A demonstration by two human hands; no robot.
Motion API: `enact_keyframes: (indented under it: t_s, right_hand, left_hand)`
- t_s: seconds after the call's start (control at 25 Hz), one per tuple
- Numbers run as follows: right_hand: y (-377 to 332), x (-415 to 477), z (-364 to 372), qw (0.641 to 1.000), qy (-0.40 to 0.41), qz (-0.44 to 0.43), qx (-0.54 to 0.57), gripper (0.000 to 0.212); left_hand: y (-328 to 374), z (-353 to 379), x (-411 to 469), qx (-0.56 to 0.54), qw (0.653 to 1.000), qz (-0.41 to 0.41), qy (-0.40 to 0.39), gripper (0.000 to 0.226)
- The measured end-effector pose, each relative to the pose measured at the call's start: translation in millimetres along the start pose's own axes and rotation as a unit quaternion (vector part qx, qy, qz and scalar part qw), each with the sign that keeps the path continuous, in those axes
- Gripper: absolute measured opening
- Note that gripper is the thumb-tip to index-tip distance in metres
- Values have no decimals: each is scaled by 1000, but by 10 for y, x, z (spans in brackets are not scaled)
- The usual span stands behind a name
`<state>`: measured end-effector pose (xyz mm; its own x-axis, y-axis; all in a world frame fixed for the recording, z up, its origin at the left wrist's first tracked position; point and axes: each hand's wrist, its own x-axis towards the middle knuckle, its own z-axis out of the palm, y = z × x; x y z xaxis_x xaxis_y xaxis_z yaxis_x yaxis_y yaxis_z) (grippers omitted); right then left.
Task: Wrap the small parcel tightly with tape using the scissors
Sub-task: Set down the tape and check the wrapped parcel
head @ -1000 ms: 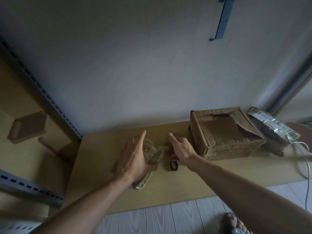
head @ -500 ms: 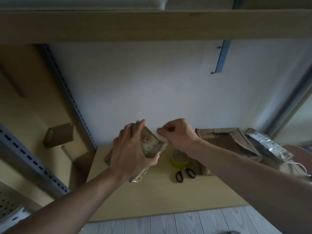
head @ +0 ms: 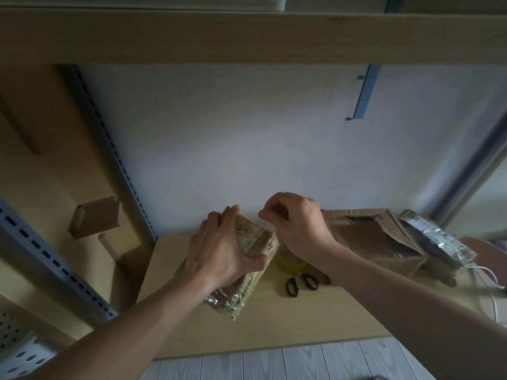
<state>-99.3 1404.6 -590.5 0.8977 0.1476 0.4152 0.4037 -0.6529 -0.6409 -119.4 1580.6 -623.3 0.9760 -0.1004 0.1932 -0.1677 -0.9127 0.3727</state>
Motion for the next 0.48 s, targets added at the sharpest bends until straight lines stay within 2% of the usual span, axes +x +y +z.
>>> enact_keyframes:
  t_s: [0.2,0.48]
  right_hand:
    - [41,26,-36,991,-11,112,71,12]
    - [64,-55,-26,972,-41,152,174,11]
  left_hand:
    - [27,-18,-25,-47,999,16,17,121]
    - [52,-30,-60,-99,988,53,101,115]
